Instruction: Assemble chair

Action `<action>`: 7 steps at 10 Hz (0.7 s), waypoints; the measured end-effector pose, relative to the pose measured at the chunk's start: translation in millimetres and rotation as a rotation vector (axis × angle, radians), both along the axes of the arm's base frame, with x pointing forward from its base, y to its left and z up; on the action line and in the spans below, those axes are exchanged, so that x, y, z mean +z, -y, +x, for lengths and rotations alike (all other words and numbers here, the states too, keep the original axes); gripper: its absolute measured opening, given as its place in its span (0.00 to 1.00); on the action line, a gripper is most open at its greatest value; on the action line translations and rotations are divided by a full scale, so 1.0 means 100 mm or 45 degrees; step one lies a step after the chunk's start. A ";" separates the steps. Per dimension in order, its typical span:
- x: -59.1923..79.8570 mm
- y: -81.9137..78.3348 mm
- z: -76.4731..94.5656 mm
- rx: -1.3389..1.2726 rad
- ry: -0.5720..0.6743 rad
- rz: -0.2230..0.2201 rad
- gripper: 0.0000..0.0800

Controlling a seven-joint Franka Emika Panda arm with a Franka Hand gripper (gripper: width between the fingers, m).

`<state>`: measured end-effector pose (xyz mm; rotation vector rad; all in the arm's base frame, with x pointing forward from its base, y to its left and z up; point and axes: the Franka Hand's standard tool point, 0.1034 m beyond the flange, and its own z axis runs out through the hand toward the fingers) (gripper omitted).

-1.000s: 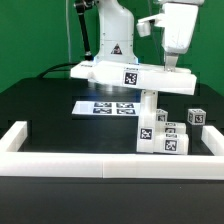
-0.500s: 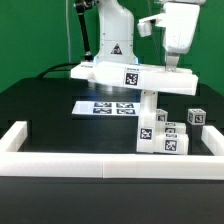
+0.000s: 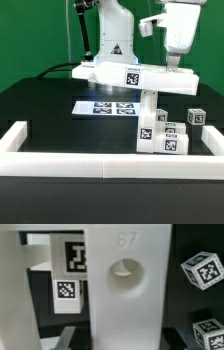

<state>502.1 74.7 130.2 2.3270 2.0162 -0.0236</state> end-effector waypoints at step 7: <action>0.01 0.00 -0.01 -0.014 -0.001 -0.001 0.36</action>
Offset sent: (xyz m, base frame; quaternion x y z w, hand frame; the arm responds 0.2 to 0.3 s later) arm 0.0000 0.0000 0.0000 0.0000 0.0000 0.0000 1.0000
